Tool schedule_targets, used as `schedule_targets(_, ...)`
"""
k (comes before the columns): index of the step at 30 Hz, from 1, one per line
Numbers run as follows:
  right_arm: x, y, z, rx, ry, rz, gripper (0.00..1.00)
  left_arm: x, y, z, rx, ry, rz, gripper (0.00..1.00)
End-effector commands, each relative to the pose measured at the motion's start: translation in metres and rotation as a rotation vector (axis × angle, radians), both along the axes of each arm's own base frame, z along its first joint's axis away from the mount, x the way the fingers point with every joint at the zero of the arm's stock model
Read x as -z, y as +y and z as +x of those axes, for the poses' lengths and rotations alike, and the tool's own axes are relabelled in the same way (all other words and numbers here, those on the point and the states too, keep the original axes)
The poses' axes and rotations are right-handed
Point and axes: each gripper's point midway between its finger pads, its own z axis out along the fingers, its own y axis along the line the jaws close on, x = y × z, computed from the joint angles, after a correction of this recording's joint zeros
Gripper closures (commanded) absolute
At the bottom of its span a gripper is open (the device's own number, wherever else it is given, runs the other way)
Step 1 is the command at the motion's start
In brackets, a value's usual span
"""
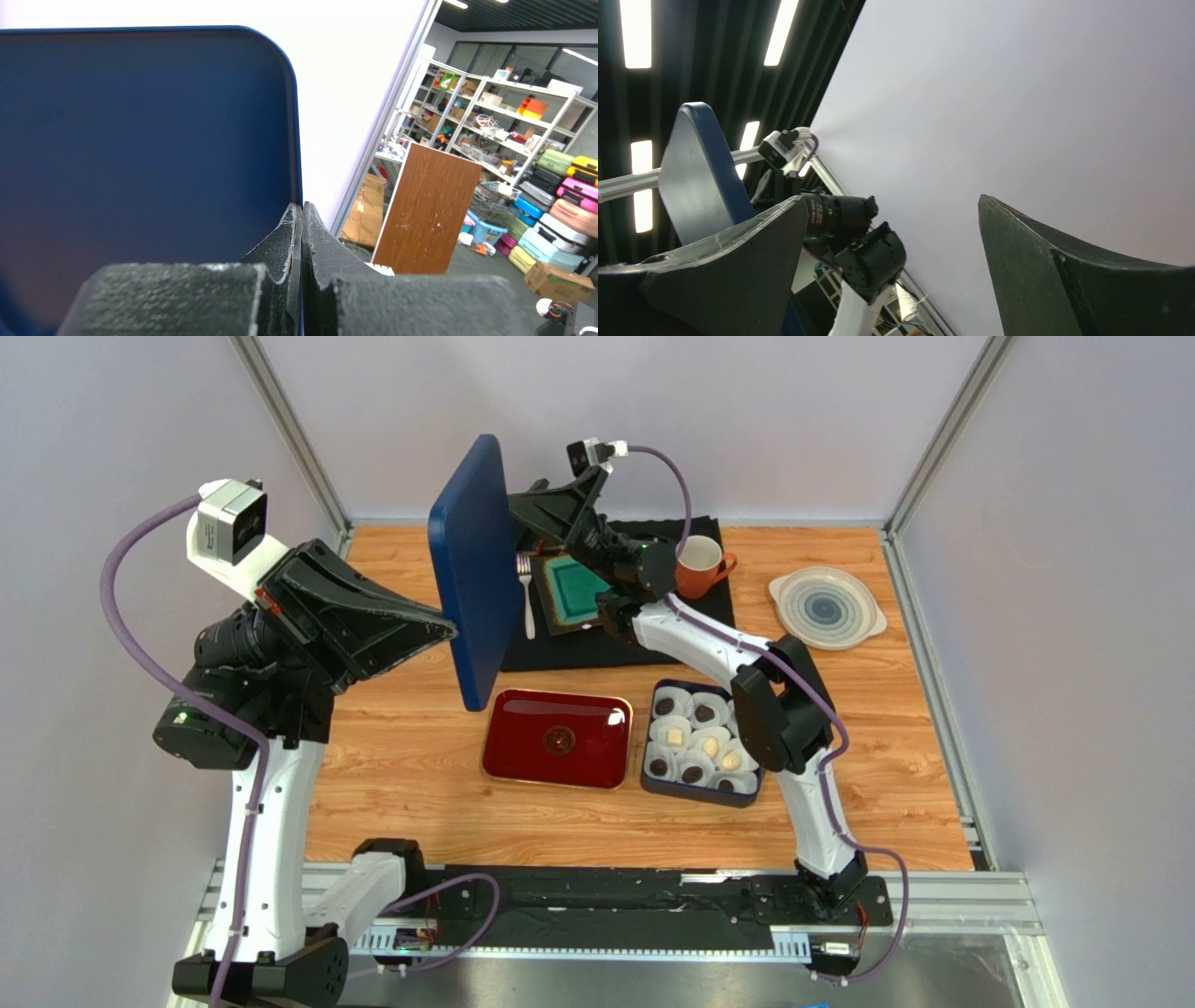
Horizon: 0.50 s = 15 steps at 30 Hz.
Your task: Pack the chocolate
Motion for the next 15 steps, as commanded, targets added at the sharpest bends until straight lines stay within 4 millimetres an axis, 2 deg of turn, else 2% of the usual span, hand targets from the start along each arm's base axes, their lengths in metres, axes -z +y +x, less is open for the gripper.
schedule_targets(1,-0.069,-0.049,-0.062,-0.067,-0.217,0.247,0.06,-0.004,0.002,-0.005,0.005,-0.027,-0.04,1.0)
schedule_targets(3,-0.069,-0.052,-0.063,-0.071,-0.206,0.243,0.06,-0.002,0.002,-0.004,0.003,-0.027,-0.038,1.0)
schedule_targets(4,-0.076,-0.058,-0.069,-0.067,-0.219,0.25,0.07,-0.001,0.002,-0.004,0.005,-0.027,-0.038,1.0)
schedule_targets(5,-0.071,-0.058,-0.065,-0.058,-0.2,0.234,0.07,-0.002,0.002,-0.005,0.004,-0.031,-0.04,1.0)
schedule_targets(8,-0.077,-0.071,-0.063,-0.027,-0.163,0.251,0.07,-0.004,0.002,-0.006,0.003,-0.04,-0.042,1.0)
schedule_targets(15,-0.086,-0.08,-0.083,-0.035,-0.192,0.249,0.08,-0.004,0.002,-0.007,0.002,-0.051,-0.04,1.0)
